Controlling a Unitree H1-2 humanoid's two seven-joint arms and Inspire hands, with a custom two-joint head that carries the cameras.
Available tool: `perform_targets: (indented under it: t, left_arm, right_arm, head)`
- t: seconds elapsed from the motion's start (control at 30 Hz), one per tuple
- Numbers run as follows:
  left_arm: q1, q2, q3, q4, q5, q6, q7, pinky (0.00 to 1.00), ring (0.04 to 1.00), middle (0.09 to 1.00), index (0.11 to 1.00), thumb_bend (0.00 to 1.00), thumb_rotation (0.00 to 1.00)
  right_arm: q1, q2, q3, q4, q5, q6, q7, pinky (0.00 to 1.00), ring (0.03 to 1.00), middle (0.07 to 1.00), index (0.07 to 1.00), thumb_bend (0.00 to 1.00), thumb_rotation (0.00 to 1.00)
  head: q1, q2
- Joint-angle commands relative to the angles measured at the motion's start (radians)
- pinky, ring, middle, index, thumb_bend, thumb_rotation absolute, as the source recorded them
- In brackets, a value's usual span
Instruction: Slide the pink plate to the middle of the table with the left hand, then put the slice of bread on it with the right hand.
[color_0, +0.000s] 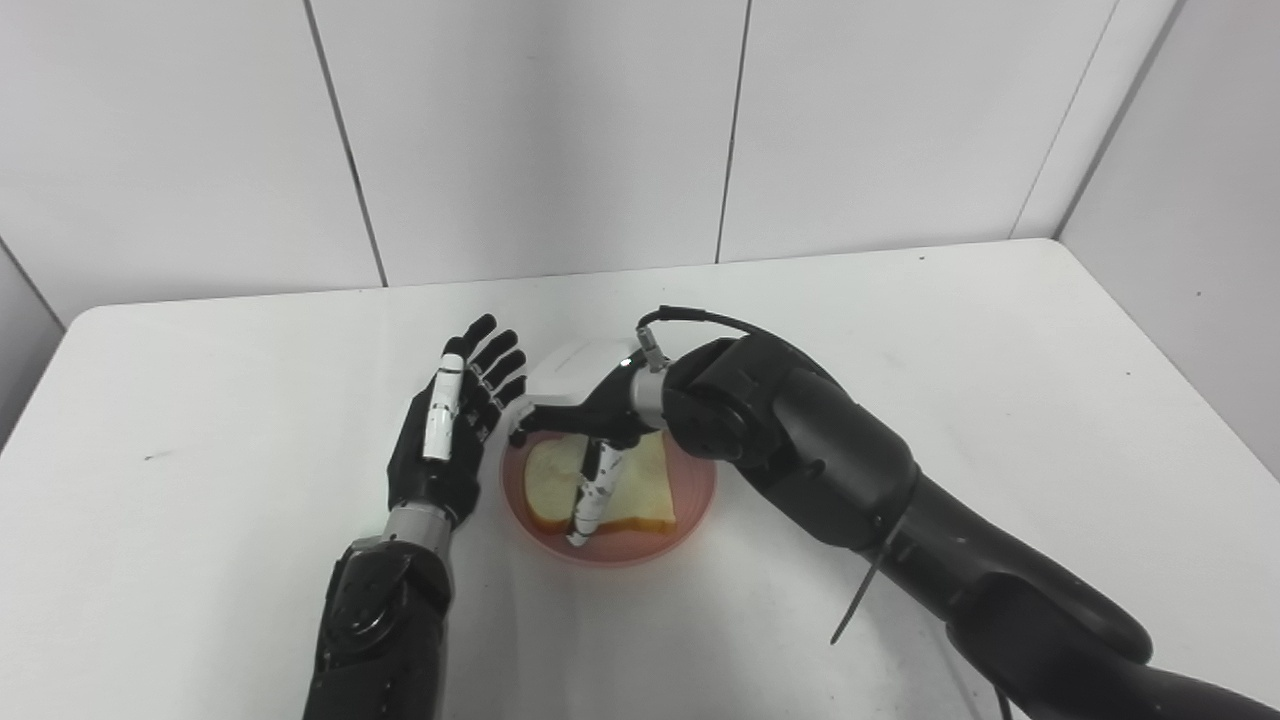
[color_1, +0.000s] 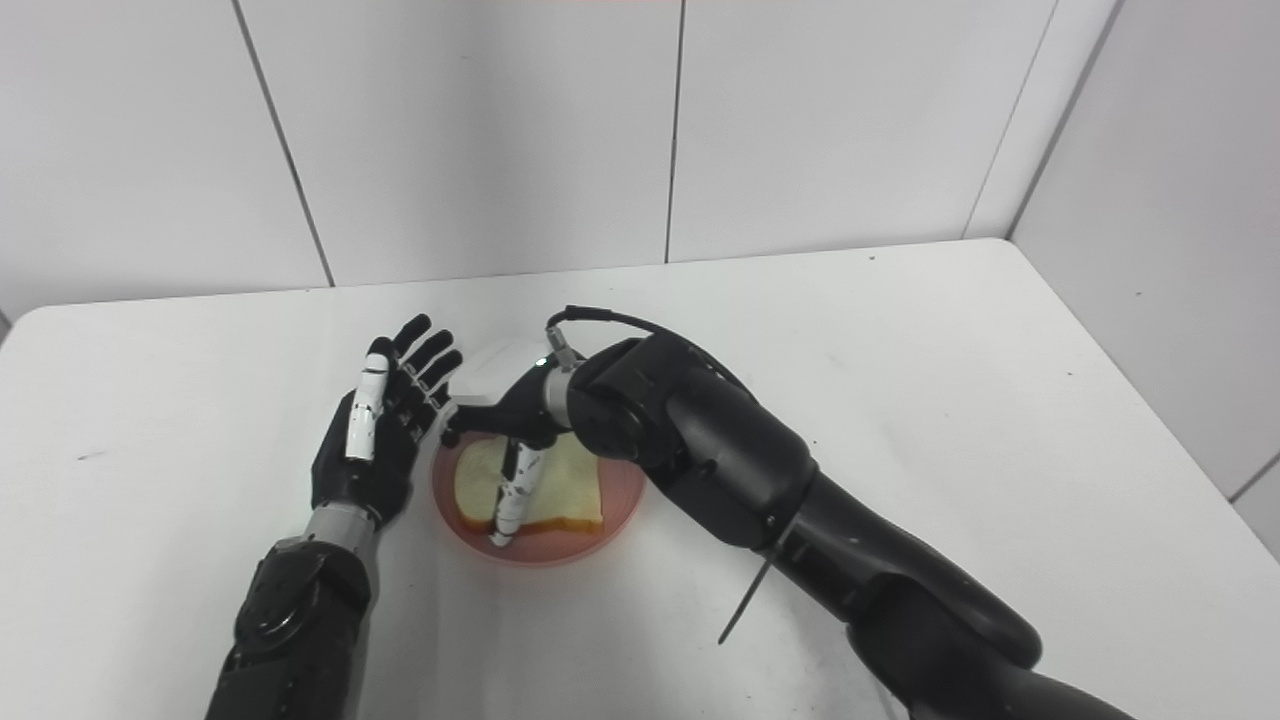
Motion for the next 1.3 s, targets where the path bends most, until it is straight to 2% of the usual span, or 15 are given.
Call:
perform_targets:
  t: [0.0,0.17,0.57,0.63,0.7,0.77,0.83,0.97,1.0,1.07,1.1,1.13,1.17,1.2,1.27]
  left_arm:
    - [0.037,0.002,0.005,0.058,0.014,0.037,0.033,0.83,0.859,0.851,0.842,0.46,0.83]
    - [0.037,-0.006,0.021,0.050,0.002,0.053,0.030,0.86,0.871,0.861,0.847,0.45,0.82]
    - [0.037,0.016,0.009,0.064,0.012,0.044,-0.009,0.87,0.885,0.875,0.862,0.46,0.89]
    - [0.038,0.015,0.009,0.058,0.019,0.050,0.001,0.86,0.879,0.870,0.859,0.46,0.88]
    - [0.039,0.018,0.008,0.062,0.020,0.048,-0.005,0.86,0.881,0.874,0.862,0.47,0.87]
    - [0.040,0.024,0.006,0.063,0.015,0.048,-0.018,0.87,0.889,0.881,0.869,0.48,0.87]
    - [0.043,0.026,0.005,0.055,0.016,0.056,-0.017,0.88,0.893,0.884,0.872,0.49,0.87]
    - [0.049,0.024,0.010,0.044,0.009,0.064,-0.013,0.88,0.891,0.880,0.865,0.50,0.83]
    - [0.052,0.027,0.006,0.041,0.011,0.058,-0.020,0.88,0.893,0.882,0.868,0.50,0.83]
    - [0.057,0.036,-0.004,0.032,0.020,0.049,-0.030,0.89,0.901,0.892,0.879,0.51,0.85]
    - [0.060,0.040,-0.011,0.027,0.026,0.042,-0.035,0.90,0.907,0.899,0.889,0.51,0.87]
    - [0.062,0.045,-0.016,0.024,0.029,0.038,-0.039,0.90,0.913,0.907,0.899,0.51,0.89]
    - [0.065,0.051,-0.024,0.017,0.029,0.029,-0.050,0.91,0.915,0.910,0.903,0.52,0.90]
    - [0.070,0.057,-0.033,0.007,0.034,0.019,-0.056,0.92,0.931,0.927,0.921,0.51,0.93]
    - [0.083,0.064,-0.048,-0.020,0.040,0.012,-0.062,0.94,0.950,0.948,0.945,0.51,0.96]
  right_arm:
    - [-0.055,-0.014,-0.022,-0.018,-0.003,0.013,0.007,0.95,0.995,0.998,0.955,1.00,0.59]
    - [-0.062,-0.028,-0.031,-0.039,0.000,-0.003,0.012,1.00,1.000,1.000,0.975,1.00,0.61]
    - [-0.075,-0.079,-0.083,-0.133,0.016,0.011,0.062,0.99,1.000,1.000,0.952,1.00,0.60]
    - [-0.070,-0.083,-0.106,-0.153,0.021,0.023,0.062,0.99,1.000,1.000,0.947,1.00,0.58]
    - [-0.059,-0.080,-0.157,-0.178,0.071,0.058,0.063,1.00,1.000,0.999,0.943,1.00,0.55]
    - [-0.047,-0.070,-0.218,-0.199,0.140,0.113,0.065,0.93,0.995,0.999,0.938,1.00,0.51]
    - [-0.023,-0.072,-0.278,-0.205,0.208,0.111,0.013,0.88,0.976,0.988,0.929,1.00,0.50]
    - [0.032,-0.083,-0.367,-0.222,0.284,0.081,-0.105,0.81,0.924,0.949,0.936,0.99,0.56]
    - [0.055,-0.078,-0.398,-0.234,0.299,0.098,-0.139,0.81,0.917,0.943,0.940,0.99,0.58]
    - [0.095,-0.071,-0.434,-0.253,0.309,0.130,-0.189,0.72,0.885,0.951,0.983,0.93,0.68]
    - [0.115,-0.068,-0.446,-0.264,0.306,0.144,-0.210,0.71,0.880,0.955,0.992,0.91,0.74]
    - [0.126,-0.068,-0.449,-0.270,0.304,0.151,-0.224,0.73,0.892,0.965,0.997,0.89,0.82]
    - [0.145,-0.064,-0.457,-0.276,0.308,0.162,-0.243,0.74,0.896,0.968,0.999,0.88,0.84]
    - [0.166,-0.058,-0.472,-0.281,0.328,0.178,-0.260,0.80,0.923,0.984,1.000,0.86,0.91]
    - [0.212,-0.048,-0.500,-0.292,0.362,0.213,-0.285,0.90,0.982,0.997,1.000,0.81,0.98]
  head:
    - [0.000,-0.001]
    - [-0.001,-0.005]
    - [-0.005,-0.013]
    - [-0.007,-0.013]
    - [-0.008,-0.016]
    - [-0.009,-0.018]
    - [-0.009,-0.023]
    - [-0.008,-0.025]
    - [-0.009,-0.028]
    - [-0.011,-0.029]
    - [-0.011,-0.029]
    - [-0.011,-0.030]
    - [-0.011,-0.031]
    - [-0.011,-0.031]
    - [-0.010,-0.033]
